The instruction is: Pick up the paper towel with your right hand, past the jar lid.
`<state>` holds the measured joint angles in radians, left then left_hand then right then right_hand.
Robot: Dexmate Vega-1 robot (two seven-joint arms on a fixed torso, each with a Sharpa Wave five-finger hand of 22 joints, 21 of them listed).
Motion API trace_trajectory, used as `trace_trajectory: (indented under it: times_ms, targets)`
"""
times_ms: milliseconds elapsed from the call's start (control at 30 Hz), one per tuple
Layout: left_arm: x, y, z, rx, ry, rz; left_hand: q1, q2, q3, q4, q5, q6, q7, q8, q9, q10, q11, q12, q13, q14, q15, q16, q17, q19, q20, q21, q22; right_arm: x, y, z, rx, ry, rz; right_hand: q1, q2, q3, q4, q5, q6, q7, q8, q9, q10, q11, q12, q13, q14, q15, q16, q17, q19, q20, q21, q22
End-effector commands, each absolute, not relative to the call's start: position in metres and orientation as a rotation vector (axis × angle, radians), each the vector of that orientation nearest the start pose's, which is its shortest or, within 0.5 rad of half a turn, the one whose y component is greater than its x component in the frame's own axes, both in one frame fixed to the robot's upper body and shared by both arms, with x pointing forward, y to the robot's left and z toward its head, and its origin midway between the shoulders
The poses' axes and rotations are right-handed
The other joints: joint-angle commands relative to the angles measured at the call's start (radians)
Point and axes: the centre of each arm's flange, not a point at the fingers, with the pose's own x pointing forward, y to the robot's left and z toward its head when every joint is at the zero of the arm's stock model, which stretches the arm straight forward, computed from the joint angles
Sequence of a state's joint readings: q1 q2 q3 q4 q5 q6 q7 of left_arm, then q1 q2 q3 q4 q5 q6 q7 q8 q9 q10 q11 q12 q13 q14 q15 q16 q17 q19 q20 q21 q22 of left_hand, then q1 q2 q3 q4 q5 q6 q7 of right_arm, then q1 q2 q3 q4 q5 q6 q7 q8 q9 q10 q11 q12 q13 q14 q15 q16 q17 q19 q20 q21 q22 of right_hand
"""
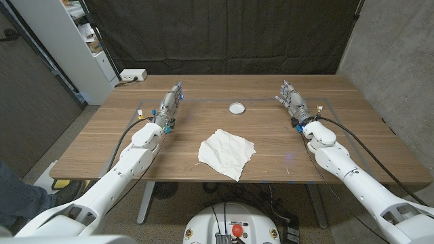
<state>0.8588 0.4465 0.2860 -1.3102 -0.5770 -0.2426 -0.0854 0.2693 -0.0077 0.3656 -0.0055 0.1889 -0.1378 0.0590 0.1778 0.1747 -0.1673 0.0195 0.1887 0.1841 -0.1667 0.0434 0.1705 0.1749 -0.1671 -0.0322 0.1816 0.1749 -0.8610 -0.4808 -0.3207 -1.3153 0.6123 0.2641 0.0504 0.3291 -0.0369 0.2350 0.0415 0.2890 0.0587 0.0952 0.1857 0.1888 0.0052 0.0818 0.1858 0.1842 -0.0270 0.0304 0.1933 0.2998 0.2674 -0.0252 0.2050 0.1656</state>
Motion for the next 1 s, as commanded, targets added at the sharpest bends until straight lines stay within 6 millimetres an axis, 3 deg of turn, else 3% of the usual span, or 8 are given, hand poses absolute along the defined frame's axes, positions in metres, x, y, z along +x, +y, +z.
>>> trace_trajectory:
  times_ms: [33, 1000]
  targets:
    - [0.6549, 0.2850, -0.0270, -0.025, -0.569, -0.238, 0.010, 0.002, 0.006, -0.001, 0.004, -0.005, 0.001, 0.005, 0.001, -0.030, 0.001, 0.007, 0.005, -0.061, 0.002, 0.008, 0.005, -0.055, -0.001, 0.007, 0.003, 0.6476, -0.2912, -0.0300, 0.047, -0.588, 0.200, 0.009, 0.002, 0.006, 0.000, 0.004, -0.002, 0.009, 0.007, 0.002, 0.001, 0.009, 0.007, 0.005, 0.001, 0.012, 0.005, 0.004, 0.006, 0.002, 0.000, 0.003]
    - [0.6551, 0.2858, -0.0261, -0.024, -0.559, -0.264, 0.009, 0.009, 0.004, -0.006, 0.000, -0.011, 0.006, 0.005, 0.002, -0.036, 0.012, 0.008, 0.005, -0.066, 0.016, 0.012, 0.006, -0.065, 0.015, 0.008, 0.004, 0.6448, -0.2835, -0.0279, 0.059, -0.611, 0.195, 0.023, 0.012, 0.011, -0.010, 0.006, 0.007, 0.000, 0.011, 0.001, 0.020, 0.007, 0.013, 0.005, 0.006, 0.004, 0.007, -0.009, 0.007, 0.000, -0.006, 0.004]
